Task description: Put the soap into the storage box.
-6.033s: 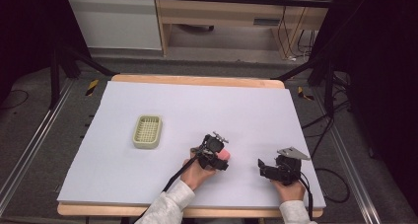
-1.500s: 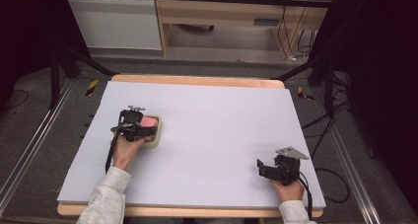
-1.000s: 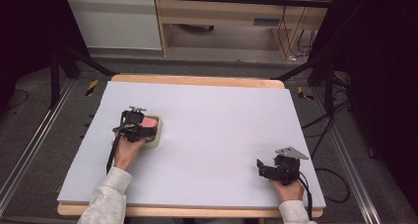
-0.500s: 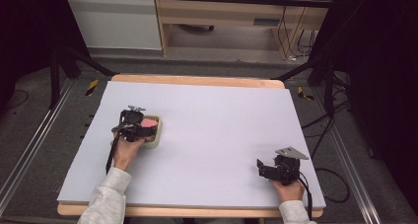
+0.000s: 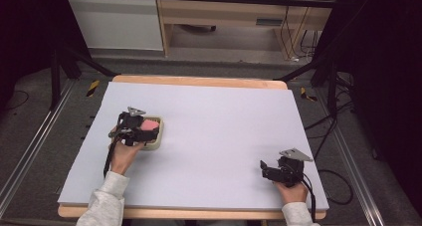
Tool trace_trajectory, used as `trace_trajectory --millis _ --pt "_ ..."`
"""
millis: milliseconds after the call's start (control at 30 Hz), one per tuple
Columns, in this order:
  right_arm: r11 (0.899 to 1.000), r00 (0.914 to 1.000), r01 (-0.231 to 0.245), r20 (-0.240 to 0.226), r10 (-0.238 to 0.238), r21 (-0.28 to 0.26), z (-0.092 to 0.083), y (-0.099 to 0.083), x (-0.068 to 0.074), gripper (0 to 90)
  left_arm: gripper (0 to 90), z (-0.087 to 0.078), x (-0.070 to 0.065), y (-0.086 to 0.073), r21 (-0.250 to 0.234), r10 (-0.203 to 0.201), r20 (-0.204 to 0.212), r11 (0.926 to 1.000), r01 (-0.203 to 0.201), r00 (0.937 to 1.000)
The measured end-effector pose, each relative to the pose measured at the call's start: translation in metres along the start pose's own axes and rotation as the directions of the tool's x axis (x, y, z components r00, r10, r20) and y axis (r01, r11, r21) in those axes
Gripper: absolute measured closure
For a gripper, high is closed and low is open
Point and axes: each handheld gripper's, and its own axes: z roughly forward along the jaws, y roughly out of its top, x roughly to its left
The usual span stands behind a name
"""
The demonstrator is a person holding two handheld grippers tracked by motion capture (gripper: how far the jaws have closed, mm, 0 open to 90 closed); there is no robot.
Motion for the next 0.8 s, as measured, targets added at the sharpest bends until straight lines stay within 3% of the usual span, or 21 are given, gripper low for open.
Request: trace_trajectory --millis 233,367,500,667,733,800 --pt "1.000 1.0000 -0.004 0.004 0.004 0.000 0.000 0.000 -0.001 9.6 19.5 -0.011 -0.002 -0.014 -0.003 0.031 -0.008 0.9995 -0.031 0.9995" --pt "1.000 1.0000 -0.003 0.003 0.003 0.000 -0.001 0.000 -0.001 9.6 19.3 -0.017 -0.002 -0.025 -0.023 0.028 0.005 0.9994 -0.027 0.9996" --pt "1.000 1.0000 -0.009 0.005 0.009 -0.001 -0.001 -0.001 -0.002 9.6 17.5 -0.026 -0.005 -0.035 -0.059 0.048 -0.009 0.9971 -0.049 0.9988" --pt "1.000 0.9999 -0.010 0.005 0.010 -0.003 -0.002 -0.001 -0.003 9.5 14.9 -0.036 -0.004 -0.049 -0.091 0.058 0.009 0.9942 -0.057 0.9982" --pt "1.000 0.9999 -0.013 0.008 0.013 -0.001 -0.003 -0.002 -0.003 9.5 14.1 -0.038 -0.002 -0.057 -0.088 0.050 0.036 0.9950 -0.047 0.9981" --pt "1.000 0.9998 -0.016 0.007 0.016 0.000 -0.003 -0.002 -0.003 9.5 13.3 -0.040 -0.002 -0.066 -0.081 0.052 0.033 0.9955 -0.049 0.9981"
